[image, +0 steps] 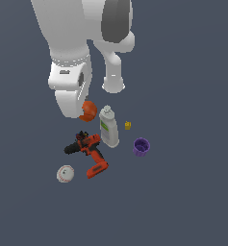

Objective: Pick up a designated object from a clutter of objects.

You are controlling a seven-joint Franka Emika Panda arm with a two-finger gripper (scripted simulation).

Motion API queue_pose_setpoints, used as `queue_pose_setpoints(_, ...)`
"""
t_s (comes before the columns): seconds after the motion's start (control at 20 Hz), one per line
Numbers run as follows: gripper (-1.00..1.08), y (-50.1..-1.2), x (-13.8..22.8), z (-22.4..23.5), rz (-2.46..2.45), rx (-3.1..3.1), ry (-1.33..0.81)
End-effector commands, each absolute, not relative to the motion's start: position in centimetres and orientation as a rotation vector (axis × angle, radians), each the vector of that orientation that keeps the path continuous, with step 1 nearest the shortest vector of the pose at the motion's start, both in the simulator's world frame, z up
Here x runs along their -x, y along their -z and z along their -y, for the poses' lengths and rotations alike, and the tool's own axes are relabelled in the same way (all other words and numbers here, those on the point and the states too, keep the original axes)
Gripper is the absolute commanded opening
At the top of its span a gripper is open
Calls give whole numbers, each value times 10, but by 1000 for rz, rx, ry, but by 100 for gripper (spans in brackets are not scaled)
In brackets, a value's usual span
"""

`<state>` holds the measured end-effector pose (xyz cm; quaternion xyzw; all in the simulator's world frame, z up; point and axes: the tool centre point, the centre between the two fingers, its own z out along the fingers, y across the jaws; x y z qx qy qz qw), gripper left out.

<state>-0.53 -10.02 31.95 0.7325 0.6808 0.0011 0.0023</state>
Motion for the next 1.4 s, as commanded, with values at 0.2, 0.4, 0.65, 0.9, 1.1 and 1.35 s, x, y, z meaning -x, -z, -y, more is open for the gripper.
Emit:
queue_pose_setpoints(0.2,-100,-363,19,92,-2137,-2301,-2)
queue_pose_setpoints(0.4,-100,-377,23,89,-2137,-2302,-1)
queue_pose_setpoints(0.65,-100,-383,24,88,-2137,-2302,-1)
queue_pose_setpoints(0.9,-100,-386,23,88,-2138,-2303,1)
queue_pose_setpoints(1.1,-100,-399,23,86,-2138,-2303,1)
queue_pose_setpoints(1.35,-100,-406,22,85,-2138,-2303,1)
